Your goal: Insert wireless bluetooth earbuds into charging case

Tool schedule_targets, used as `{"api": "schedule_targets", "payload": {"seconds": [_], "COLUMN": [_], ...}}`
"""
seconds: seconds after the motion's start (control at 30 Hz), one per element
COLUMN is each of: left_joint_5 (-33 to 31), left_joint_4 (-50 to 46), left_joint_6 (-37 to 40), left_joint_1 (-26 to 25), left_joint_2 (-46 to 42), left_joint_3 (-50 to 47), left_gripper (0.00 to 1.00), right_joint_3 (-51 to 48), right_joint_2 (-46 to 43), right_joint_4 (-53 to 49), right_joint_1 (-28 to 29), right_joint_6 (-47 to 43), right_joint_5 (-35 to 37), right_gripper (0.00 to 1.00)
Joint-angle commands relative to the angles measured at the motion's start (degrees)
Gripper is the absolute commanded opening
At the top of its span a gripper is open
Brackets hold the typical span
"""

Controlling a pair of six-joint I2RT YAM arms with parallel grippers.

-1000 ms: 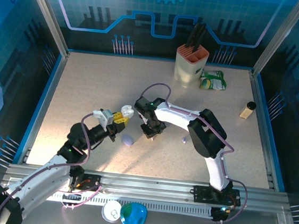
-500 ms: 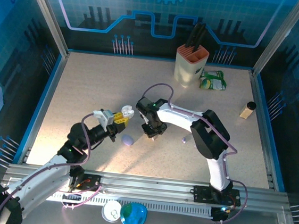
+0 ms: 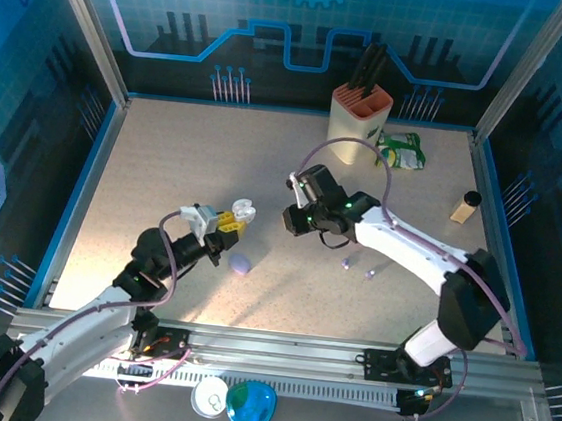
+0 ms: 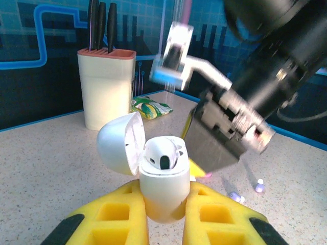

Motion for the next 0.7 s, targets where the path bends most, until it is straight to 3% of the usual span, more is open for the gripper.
{"api": "schedule_targets", "payload": {"seconds": [0.0, 0.3, 0.67], "left_joint_5": [1.76, 3.56, 6.53], "left_joint_4": [3.68, 3.74, 4.52], "left_joint_6": [0.42, 1.94, -0.06], "left_joint_1": [0.53, 0.71, 0.91], "left_joint_2": [1.17, 4.94, 5.61], "left_joint_3": [1.15, 3.29, 3.29], "left_gripper": [0.0, 0.0, 0.0], "right_joint_3": [-0.22, 7.62, 16.25], "right_joint_2": [-4.44, -8.73, -3.71], "right_joint_4": [5.16, 1.39, -2.57], "right_joint_1": [-0.37, 1.94, 6.62], "right_joint_6": [-1.57, -1.52, -5.33], "right_joint_5": [-1.76, -2.95, -1.85], "right_gripper": [0.22, 0.21, 0.21]}}
